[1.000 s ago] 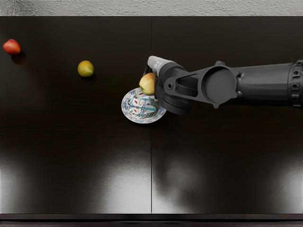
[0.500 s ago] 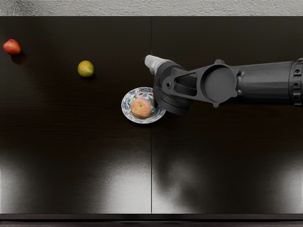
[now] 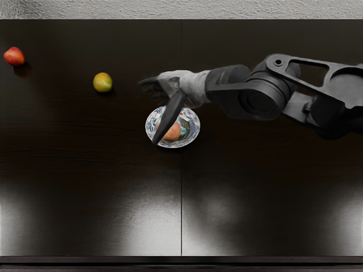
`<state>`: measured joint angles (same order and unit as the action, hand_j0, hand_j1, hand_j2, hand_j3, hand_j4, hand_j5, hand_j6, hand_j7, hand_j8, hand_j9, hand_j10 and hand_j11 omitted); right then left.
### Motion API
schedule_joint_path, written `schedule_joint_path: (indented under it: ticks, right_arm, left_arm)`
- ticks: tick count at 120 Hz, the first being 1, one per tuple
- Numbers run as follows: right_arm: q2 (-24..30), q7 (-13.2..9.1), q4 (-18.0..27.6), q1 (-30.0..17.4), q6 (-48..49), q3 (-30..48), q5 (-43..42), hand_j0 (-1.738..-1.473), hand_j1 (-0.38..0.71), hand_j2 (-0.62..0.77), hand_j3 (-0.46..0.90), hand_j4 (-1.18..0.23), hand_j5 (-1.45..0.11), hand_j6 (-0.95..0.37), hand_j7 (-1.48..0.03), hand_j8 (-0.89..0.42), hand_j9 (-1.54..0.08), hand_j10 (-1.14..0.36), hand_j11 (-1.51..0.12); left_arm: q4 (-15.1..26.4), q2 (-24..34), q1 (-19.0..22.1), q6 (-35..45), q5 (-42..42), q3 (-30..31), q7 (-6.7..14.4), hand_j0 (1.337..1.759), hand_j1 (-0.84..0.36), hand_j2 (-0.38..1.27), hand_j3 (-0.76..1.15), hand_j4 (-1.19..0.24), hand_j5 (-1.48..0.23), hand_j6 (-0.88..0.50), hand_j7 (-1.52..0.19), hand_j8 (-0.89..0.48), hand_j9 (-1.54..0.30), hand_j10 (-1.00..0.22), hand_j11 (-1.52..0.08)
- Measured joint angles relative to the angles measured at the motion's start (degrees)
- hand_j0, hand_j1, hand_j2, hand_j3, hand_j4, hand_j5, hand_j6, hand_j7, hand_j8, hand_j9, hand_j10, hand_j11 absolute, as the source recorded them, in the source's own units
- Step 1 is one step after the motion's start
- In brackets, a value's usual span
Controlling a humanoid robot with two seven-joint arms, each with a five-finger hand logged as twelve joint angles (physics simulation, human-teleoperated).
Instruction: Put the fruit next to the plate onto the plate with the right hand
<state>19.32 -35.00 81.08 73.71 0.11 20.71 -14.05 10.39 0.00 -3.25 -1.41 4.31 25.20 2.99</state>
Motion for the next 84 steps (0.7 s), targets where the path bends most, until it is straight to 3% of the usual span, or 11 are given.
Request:
schedule_joint_path:
  ticks: [13,30,50,84]
  right_arm:
    - [2.83,0.0,-2.5,-5.17,16.33,6.46,10.73,-1.658,-0.31,-0.01,0.0,-0.03,-0.04,-0.03,-0.04,-0.03,-0.04,-0.03,-0.04]
    - [6.87,0.0,-5.94,-8.68,29.62,7.95,24.45,-1.658,-0.31,-0.01,0.0,-0.03,-0.04,-0.03,-0.04,-0.03,-0.04,-0.03,-0.04]
    - [10.26,0.0,-6.98,-13.9,33.83,8.18,37.89,-1.658,-0.31,-0.01,0.0,-0.03,-0.04,-0.03,-0.04,-0.03,-0.04,-0.03,-0.04]
    - [22.83,0.0,-4.75,-15.94,34.83,8.14,44.39,-1.658,-0.31,-0.01,0.0,-0.03,-0.04,-0.03,-0.04,-0.03,-0.04,-0.03,-0.04]
  left_arm:
    - [-0.01,0.0,0.0,0.0,0.0,0.0,0.0,1.658,0.07,0.05,0.0,-0.23,-0.3,-0.23,-0.3,-0.23,-0.3,-0.23,-0.3]
    - [0.01,0.0,0.0,0.0,0.0,0.01,0.0,1.658,0.07,0.05,0.0,-0.23,-0.3,-0.23,-0.3,-0.23,-0.3,-0.23,-0.3]
    - [0.13,0.0,0.17,0.0,0.0,0.11,0.0,1.658,0.07,0.05,0.0,-0.23,-0.3,-0.23,-0.3,-0.23,-0.3,-0.23,-0.3]
    - [0.4,0.0,0.18,0.0,0.0,-0.02,0.0,1.658,0.07,0.05,0.0,-0.23,-0.3,-0.23,-0.3,-0.23,-0.3,-0.23,-0.3]
